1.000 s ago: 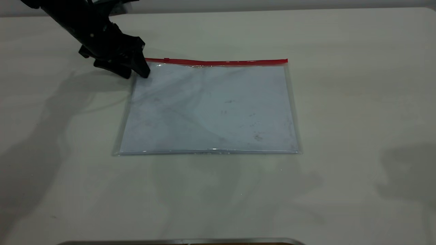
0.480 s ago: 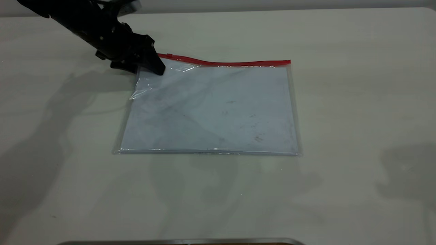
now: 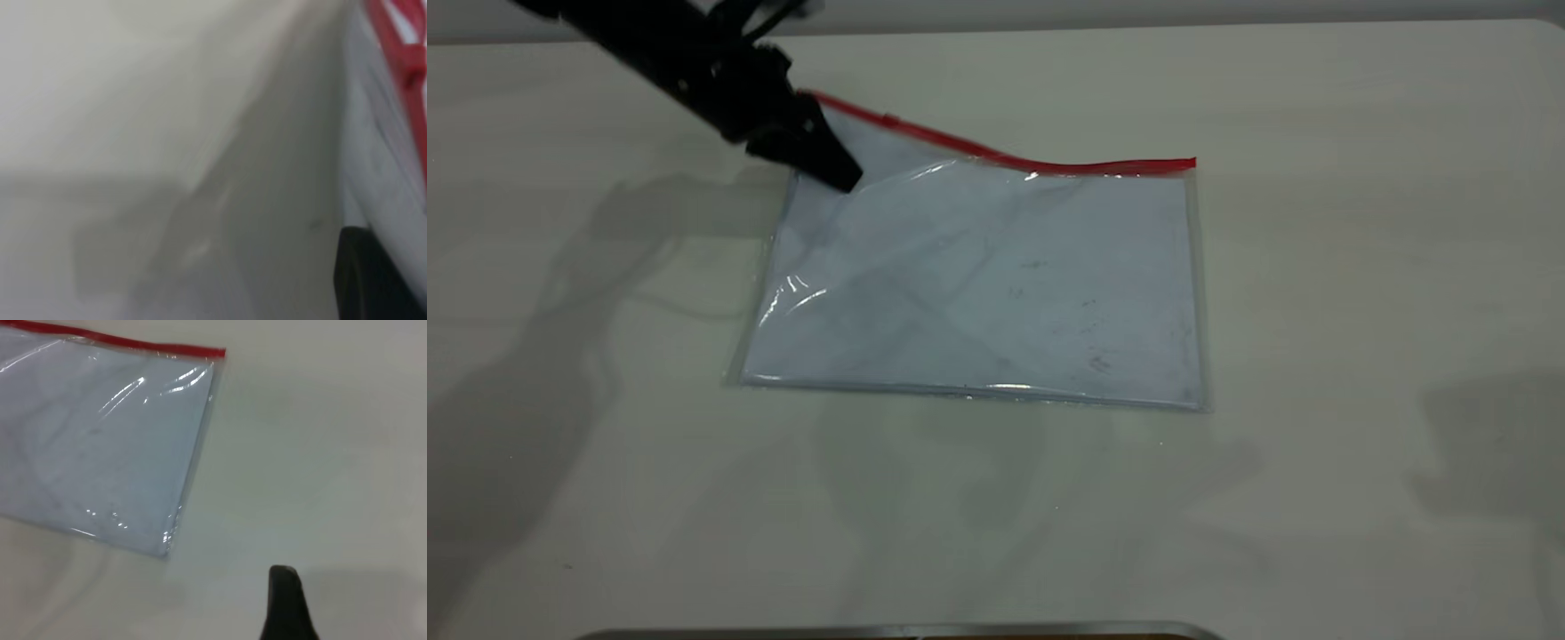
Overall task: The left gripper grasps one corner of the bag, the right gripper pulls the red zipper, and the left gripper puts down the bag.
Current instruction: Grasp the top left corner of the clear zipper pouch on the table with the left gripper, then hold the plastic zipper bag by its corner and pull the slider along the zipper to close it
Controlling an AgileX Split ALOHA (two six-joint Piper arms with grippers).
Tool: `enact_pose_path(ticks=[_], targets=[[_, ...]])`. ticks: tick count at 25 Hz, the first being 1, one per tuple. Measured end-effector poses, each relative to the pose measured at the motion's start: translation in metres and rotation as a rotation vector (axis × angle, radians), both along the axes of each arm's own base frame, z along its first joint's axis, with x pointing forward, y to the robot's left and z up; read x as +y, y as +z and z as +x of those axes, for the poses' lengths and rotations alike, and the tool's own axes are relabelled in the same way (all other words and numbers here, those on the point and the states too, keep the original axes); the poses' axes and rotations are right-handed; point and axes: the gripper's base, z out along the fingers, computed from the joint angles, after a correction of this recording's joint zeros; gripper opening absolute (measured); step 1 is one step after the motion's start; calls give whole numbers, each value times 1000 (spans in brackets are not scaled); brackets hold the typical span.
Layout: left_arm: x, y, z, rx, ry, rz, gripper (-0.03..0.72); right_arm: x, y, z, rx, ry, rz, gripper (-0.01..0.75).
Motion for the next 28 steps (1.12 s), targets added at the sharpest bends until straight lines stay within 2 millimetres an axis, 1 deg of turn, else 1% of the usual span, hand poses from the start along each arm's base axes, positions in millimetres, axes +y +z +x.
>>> enact_pose_path(ticks=[3,6,8,12,16,20,25,28], targets=[[-6,26,5,-74,-244,-23,53,7,-1,3,-29,73,-25,561],[-17,50,8,-140,-431,1,53,22,-6,12,-75,176,-64,561],[-26,64,12,-199,-515,45,53,34,-11,20,-108,245,-98,561],[-52,83,15,-300,-630,115,53,63,-16,41,-154,375,-137,561],[-80,88,7,-354,-734,130,53,93,-27,66,-159,508,-159,561],[-105,86,-3,-376,-831,153,52,117,-48,92,-128,605,-163,561],[-126,86,-14,-419,-937,150,52,132,-87,116,-57,685,-137,561],[-134,86,-18,-467,-1021,140,52,140,-104,128,-51,729,-107,561]])
